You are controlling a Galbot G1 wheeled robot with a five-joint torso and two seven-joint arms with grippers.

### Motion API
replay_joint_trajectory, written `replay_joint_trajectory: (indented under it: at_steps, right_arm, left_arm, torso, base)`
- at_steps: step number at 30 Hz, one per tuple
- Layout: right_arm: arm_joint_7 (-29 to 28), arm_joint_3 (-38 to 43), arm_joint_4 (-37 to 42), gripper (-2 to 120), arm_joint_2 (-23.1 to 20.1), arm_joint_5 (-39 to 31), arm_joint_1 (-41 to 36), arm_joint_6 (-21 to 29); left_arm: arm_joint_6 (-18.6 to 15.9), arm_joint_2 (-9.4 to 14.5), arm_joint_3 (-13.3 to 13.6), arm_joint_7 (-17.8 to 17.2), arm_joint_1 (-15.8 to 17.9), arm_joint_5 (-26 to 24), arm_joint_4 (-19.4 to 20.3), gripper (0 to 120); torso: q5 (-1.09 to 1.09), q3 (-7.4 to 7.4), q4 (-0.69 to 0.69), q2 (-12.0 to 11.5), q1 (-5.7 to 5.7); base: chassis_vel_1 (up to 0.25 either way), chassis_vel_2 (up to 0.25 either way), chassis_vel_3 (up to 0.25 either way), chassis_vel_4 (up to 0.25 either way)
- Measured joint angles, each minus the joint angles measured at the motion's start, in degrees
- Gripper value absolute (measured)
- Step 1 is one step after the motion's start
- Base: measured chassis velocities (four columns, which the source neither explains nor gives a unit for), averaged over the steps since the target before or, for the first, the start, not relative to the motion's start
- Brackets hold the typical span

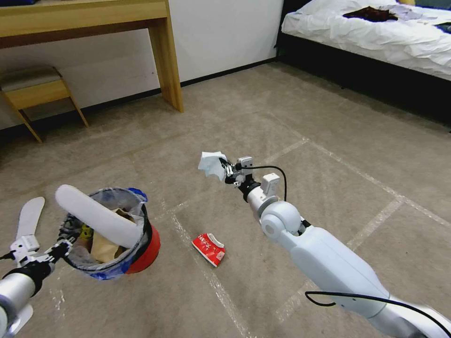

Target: Pick up the trash bin and place the garbage on the floor into it.

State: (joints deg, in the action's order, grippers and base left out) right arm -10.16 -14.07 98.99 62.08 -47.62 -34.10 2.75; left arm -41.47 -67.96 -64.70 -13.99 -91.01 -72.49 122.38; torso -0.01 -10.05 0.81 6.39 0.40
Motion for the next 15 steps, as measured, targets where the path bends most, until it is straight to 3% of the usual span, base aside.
replay_joint_trajectory:
  at_steps: [2, 15]
  right_arm:
    - [0.3, -0.4, 1.2, 0, -0.6, -0.3, 0.3, -0.7]
    - [1.4, -3.6, 5.9, 0, -1.6, -4.1, 2.0, -3.0]
  left_arm:
    - [0.0, 1.9, 1.6, 0.7, 0.6, 0.7, -1.4, 1]
    - [-0.6, 6.8, 4.6, 1.3, 1.8, 0.8, -3.4, 1]
  torso:
    - [0.01, 0.00, 0.01, 0.0, 0.00]
    - [0.00, 0.00, 0.01, 0.0, 0.00]
  base:
    - [0.000, 0.000, 0.000, 0.000]
    - [0.000, 0.000, 0.000, 0.000]
